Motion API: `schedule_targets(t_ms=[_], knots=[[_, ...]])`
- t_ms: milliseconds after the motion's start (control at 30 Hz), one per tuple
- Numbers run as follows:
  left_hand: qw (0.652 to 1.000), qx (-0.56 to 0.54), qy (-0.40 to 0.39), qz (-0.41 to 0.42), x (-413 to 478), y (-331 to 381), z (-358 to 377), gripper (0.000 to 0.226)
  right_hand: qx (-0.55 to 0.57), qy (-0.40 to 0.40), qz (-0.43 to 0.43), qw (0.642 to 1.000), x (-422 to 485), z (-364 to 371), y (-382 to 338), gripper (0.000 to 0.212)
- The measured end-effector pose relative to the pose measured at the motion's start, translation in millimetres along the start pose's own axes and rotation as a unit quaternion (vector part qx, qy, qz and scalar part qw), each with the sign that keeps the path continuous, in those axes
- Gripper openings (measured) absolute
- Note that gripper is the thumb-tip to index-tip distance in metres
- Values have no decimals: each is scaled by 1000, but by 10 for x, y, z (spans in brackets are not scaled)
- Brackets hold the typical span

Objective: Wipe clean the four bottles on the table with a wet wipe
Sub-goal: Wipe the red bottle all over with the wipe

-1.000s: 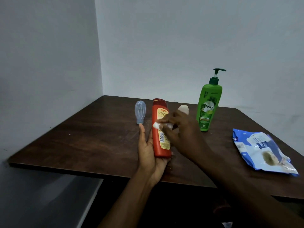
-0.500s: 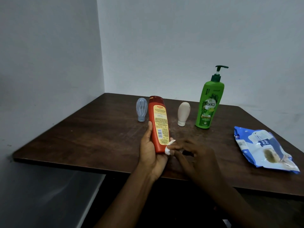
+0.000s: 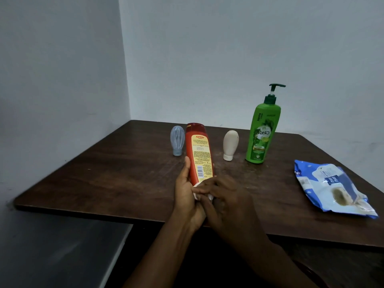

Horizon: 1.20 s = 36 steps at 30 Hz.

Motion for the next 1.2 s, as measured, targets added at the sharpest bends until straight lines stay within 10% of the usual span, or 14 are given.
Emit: schedule_targets(t_ms=[900,1200], knots=[[1000,21,-15,5,82,-2,-10,55,26,50,76,995,1336,-212,426,12],[999,51,-19,7,95,-49,-26,38,-102,-10,-95,990,1207,90,21,17]])
Point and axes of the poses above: each hand's wrist, its own x-axis towards the middle knuckle, its own z-axis out of the palm, y = z × x, the point moved 4 cm from there along x, towards the middle knuckle, and after that the axes turned 4 degrees about -x, right-handed, at the moved point
